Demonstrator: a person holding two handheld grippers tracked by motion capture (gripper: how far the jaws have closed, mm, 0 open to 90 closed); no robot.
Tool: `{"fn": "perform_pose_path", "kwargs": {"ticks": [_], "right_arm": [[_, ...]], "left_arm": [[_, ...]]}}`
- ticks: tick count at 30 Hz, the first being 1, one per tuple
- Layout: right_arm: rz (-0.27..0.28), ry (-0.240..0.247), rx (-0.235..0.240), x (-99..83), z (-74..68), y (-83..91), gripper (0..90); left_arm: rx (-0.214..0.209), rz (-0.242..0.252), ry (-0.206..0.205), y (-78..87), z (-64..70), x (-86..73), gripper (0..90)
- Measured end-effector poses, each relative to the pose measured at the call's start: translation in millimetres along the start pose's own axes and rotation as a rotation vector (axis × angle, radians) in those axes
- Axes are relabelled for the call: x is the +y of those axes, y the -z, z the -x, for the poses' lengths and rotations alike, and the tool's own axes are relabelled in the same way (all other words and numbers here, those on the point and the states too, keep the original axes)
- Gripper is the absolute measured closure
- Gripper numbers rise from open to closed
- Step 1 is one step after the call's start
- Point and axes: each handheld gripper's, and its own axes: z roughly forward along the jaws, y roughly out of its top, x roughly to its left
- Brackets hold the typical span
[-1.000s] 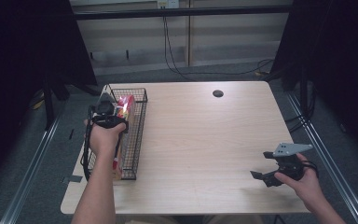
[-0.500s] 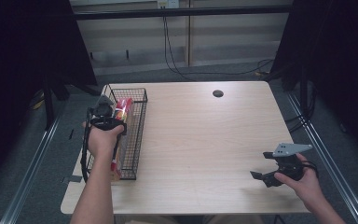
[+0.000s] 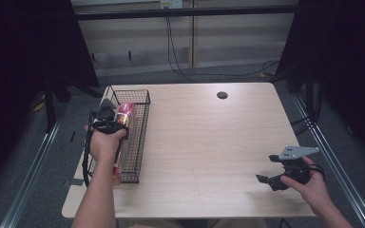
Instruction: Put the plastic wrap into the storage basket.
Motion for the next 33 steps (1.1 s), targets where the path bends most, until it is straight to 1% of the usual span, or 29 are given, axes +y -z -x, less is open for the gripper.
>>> {"fn": "perform_pose_path", "kwargs": {"ticks": [2, 4, 6, 7, 9, 10, 12, 13, 14, 16, 17, 19, 21, 24, 29, 32, 33], "right_arm": [[0.000, -0.001, 0.004, -0.7, 0.3, 0.4, 7.2], [0.001, -0.002, 0.004, -1.5, 0.6, 0.6, 7.2], [-0.002, -0.005, 0.002, -2.2, 0.7, 1.1, 7.2], [-0.004, -0.005, -0.002, -2.7, 0.9, 1.6, 7.2], [0.001, -0.006, 0.001, -3.2, 0.9, 2.1, 7.2], [0.002, -0.005, -0.001, -3.4, 0.9, 2.5, 7.2], [0.000, -0.006, -0.003, -4.0, 1.0, 3.3, 7.2], [-0.002, -0.008, -0.002, -4.2, 1.0, 3.3, 7.2], [-0.005, -0.009, -0.005, -4.1, 0.7, 3.5, 7.2], [-0.005, -0.008, -0.005, -3.8, 0.3, 3.4, 7.2], [-0.004, -0.008, -0.004, -3.6, -0.1, 3.3, 7.2], [-0.003, -0.006, -0.004, -3.4, -0.3, 3.0, 7.2], [-0.003, -0.006, -0.005, -3.4, -0.3, 2.8, 7.2], [-0.004, -0.006, -0.002, -3.7, 0.0, 2.2, 7.2], [-0.005, -0.003, -0.003, -3.3, -0.4, 2.2, 7.2], [-0.006, -0.003, -0.003, -3.4, -0.5, 2.5, 7.2], [-0.007, -0.004, -0.004, -3.5, -0.6, 2.4, 7.2]], "left_arm": [[-0.009, -0.009, -0.001, -1.5, -0.2, 0.4, 43.8], [-0.002, -0.010, -0.009, -3.0, 0.5, 0.7, 43.7], [-0.007, -0.014, -0.008, -4.0, 0.8, 0.9, 43.7], [-0.006, -0.010, 0.001, -4.6, 1.6, 0.7, 43.7], [-0.005, -0.013, -0.004, -5.0, 1.8, 0.9, 43.6], [-0.010, -0.014, 0.002, -5.4, 2.6, 0.7, 43.5], [-0.004, -0.016, -0.016, -5.8, 1.9, 0.9, 43.5], [-0.008, -0.018, -0.011, -6.4, 2.9, 0.5, 43.5], [-0.007, -0.023, -0.021, -6.5, 2.3, 0.4, 43.4], [-0.004, -0.019, -0.019, -7.8, 2.3, -0.2, 43.3], [-0.004, -0.023, -0.006, -8.4, 3.0, -0.5, 43.3], [0.001, -0.031, -0.024, -9.8, 1.4, -0.7, 43.1], [-0.011, -0.026, -0.018, -10.0, 0.5, -1.3, 43.1], [-0.012, -0.031, -0.024, -9.7, 0.0, -1.4, 43.0], [-0.015, -0.035, -0.024, -9.6, -0.2, -1.7, 42.6], [-0.015, -0.029, -0.008, -10.0, 1.0, -2.3, 42.1], [-0.015, -0.028, -0.009, -10.1, 0.5, -2.4, 41.9]]}}
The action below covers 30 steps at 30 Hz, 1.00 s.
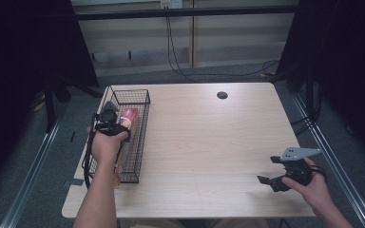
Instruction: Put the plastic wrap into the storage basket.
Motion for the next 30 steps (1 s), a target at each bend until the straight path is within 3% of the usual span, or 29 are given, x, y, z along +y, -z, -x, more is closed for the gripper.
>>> {"fn": "perform_pose_path", "kwargs": {"ticks": [6, 11, 16, 17, 30], "right_arm": [[-0.002, 0.004, 0.003, 0.2, -0.7, 0.0, 7.2], [-0.003, 0.007, 0.009, -1.2, -1.5, 1.1, 7.2], [0.004, 0.000, 0.003, -1.0, 0.0, 2.5, 7.1], [0.003, 0.001, 0.003, -0.8, -0.1, 2.5, 7.1], [0.002, 0.010, 0.011, 2.1, -1.1, -1.1, 7.1]], "left_arm": [[-0.001, 0.007, 0.012, 0.2, 1.0, -0.8, 40.0], [-0.042, 0.027, 0.023, 10.4, 0.8, 2.5, 27.8], [-0.053, 0.052, -0.010, 22.8, 5.4, 6.8, 24.2], [-0.068, 0.055, -0.003, 24.3, 6.9, 7.2, 24.2], [-0.166, 0.118, -0.076, 46.5, 29.8, 9.2, 20.7]]}}
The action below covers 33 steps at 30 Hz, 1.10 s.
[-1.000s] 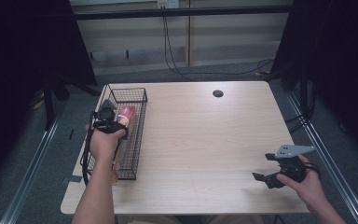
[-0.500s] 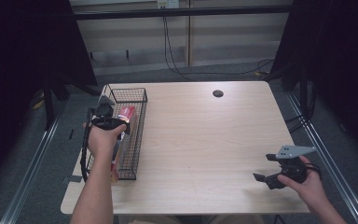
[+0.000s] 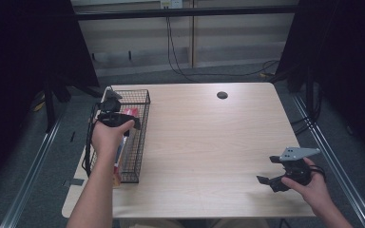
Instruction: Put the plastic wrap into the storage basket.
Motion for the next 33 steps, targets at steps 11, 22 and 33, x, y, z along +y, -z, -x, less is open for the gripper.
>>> {"fn": "perform_pose_path", "kwargs": {"ticks": [11, 22, 33], "right_arm": [[0.001, 0.002, 0.003, 1.1, -0.2, -1.1, 7.1], [0.001, 0.002, 0.004, 0.9, -0.5, -1.0, 7.1], [-0.006, 0.008, -0.004, 0.1, 0.8, -2.8, 7.0]], "left_arm": [[-0.078, 0.022, -0.086, -3.2, 28.3, -1.7, 19.5], [-0.149, 0.041, -0.161, -14.6, 63.3, -10.0, 18.1], [-0.214, 0.068, -0.242, -27.2, 86.9, -22.1, 15.0]]}}
